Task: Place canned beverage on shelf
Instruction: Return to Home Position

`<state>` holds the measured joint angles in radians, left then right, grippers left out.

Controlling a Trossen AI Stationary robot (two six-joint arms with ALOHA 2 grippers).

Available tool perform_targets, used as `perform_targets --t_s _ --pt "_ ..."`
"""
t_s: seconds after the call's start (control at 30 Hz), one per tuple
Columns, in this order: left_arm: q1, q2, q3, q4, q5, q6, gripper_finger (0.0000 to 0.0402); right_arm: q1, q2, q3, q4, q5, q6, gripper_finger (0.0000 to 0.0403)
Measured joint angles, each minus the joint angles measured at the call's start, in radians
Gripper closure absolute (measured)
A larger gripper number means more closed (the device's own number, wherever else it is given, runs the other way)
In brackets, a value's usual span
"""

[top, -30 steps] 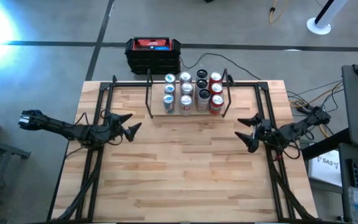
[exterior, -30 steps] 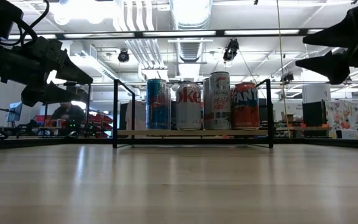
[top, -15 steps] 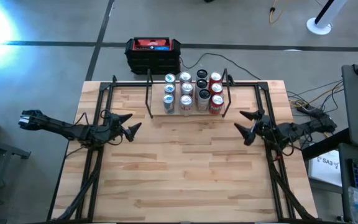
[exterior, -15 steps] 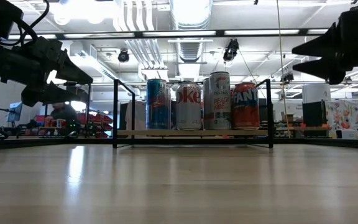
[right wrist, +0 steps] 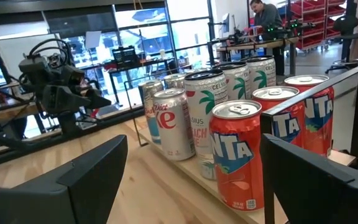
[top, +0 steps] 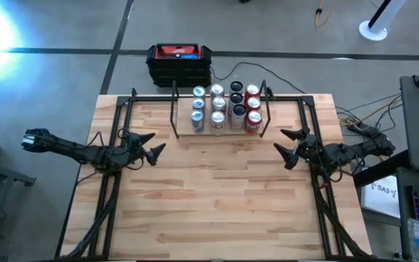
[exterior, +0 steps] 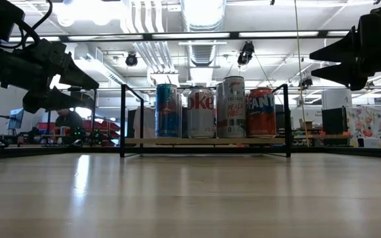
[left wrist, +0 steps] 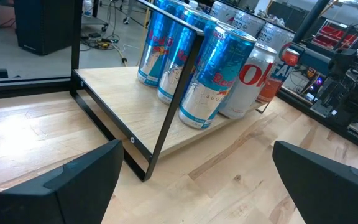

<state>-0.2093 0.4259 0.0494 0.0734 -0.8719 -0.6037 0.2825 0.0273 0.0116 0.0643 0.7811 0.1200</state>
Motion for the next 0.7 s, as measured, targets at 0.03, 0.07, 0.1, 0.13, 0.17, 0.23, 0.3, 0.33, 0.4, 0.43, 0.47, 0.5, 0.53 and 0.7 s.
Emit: perform_targets --t_s 0.03,0.07,0.1,0.13,0.17,0.23,0.3,0.33,0.4,0.43,0.47,0.5,0.53,0.7 --pt "0.0 0.0 0.0 0.0 0.0 0.0 0.0003 0.0 0.0 0.0 0.0 0.0 0.001 0.0054" --pt "0.0 0.0 0.0 0.0 0.0 0.0 0.0003 0.0 0.0 0.0 0.0 0.0 0.002 0.0054" --pt "0.0 0.0 0.0 0.0 0.0 0.0 0.0003 0.0 0.0 0.0 0.0 0.0 0.002 0.0054" --pt "0.0 0.0 0.0 0.0 0.0 0.0 0.0003 0.0 0.0 0.0 0.0 0.0 0.0 0.0054" --pt "0.0 0.0 0.0 0.0 0.0 0.0 0.0003 0.0 0.0 0.0 0.0 0.0 0.0 0.0054" --pt "0.0 0.0 0.0 0.0 0.0 0.0 0.0003 0.0 0.0 0.0 0.0 0.0 0.002 0.0054" --pt "0.0 -0.011 0.0 -0.001 0.0 0.0 0.0003 0.0 0.0 0.0 0.0 0.0 0.0 0.0054" --pt "0.0 -0.022 0.0 -0.002 0.0 0.0 0.0003 0.0 0.0 0.0 0.0 0.001 0.0 0.0054" --pt "0.0 -0.064 0.0 -0.003 0.0 0.0 0.0003 0.0 0.0 -0.001 0.0 0.0 0.002 0.0054" --pt "0.0 -0.094 0.0 -0.003 0.0 0.0 0.0003 0.0 0.0 -0.001 0.0 0.001 0.002 0.0054" --pt "0.004 -0.126 0.0 -0.003 0.0 0.0 0.0003 0.0 0.0 -0.001 0.0 0.001 0.0 0.0054" --pt "0.01 -0.158 0.0 -0.001 0.0 0.0 0.0003 0.0 0.0 -0.001 0.0 0.001 0.0 0.0054" --pt "0.015 -0.189 0.0 0.0 0.0 0.0 0.0003 0.0 0.0 -0.001 0.0 0.001 0.002 0.0054" --pt "0.046 -0.291 0.0 0.001 0.0 0.0 0.0003 0.0 0.0 -0.001 0.0 0.001 0.0 0.0054"
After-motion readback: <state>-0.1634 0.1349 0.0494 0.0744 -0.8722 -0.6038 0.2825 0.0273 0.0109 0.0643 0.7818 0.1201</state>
